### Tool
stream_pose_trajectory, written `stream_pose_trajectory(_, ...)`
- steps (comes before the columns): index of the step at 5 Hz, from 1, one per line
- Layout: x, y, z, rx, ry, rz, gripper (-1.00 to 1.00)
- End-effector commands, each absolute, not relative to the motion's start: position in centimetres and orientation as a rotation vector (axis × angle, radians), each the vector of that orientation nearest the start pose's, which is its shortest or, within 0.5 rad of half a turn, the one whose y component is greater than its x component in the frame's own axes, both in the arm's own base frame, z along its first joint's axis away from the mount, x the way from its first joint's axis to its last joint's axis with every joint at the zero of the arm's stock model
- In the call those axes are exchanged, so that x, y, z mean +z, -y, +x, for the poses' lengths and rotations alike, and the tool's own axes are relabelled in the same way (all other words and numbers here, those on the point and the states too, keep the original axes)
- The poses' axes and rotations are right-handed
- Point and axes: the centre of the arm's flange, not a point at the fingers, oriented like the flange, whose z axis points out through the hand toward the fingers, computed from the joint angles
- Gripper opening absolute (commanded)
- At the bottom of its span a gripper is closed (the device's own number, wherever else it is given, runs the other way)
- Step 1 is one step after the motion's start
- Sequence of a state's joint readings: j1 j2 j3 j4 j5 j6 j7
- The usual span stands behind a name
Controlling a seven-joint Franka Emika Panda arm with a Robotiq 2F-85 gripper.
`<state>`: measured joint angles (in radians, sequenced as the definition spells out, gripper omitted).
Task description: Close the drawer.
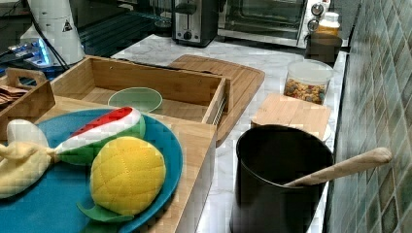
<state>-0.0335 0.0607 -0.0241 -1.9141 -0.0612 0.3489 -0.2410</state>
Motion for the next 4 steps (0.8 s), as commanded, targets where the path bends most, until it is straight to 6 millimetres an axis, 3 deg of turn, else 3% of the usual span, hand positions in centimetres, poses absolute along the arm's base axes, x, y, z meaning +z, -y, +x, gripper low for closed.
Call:
stream_pose_trajectory(1,44.6,-2.6,54.1,0.041,-0.152,-3.049,-1.0)
stream_pose_trajectory(2,44.4,-5.7,53.2,0.022,0.028,-3.049,-1.0)
stream_pose_trajectory(3,42.4,-7.5,52.1,0.044,0.087,-3.139,-1.0)
stream_pose_trajectory(4,40.0,-7.5,50.7,0.026,0.277,-3.208,-1.0)
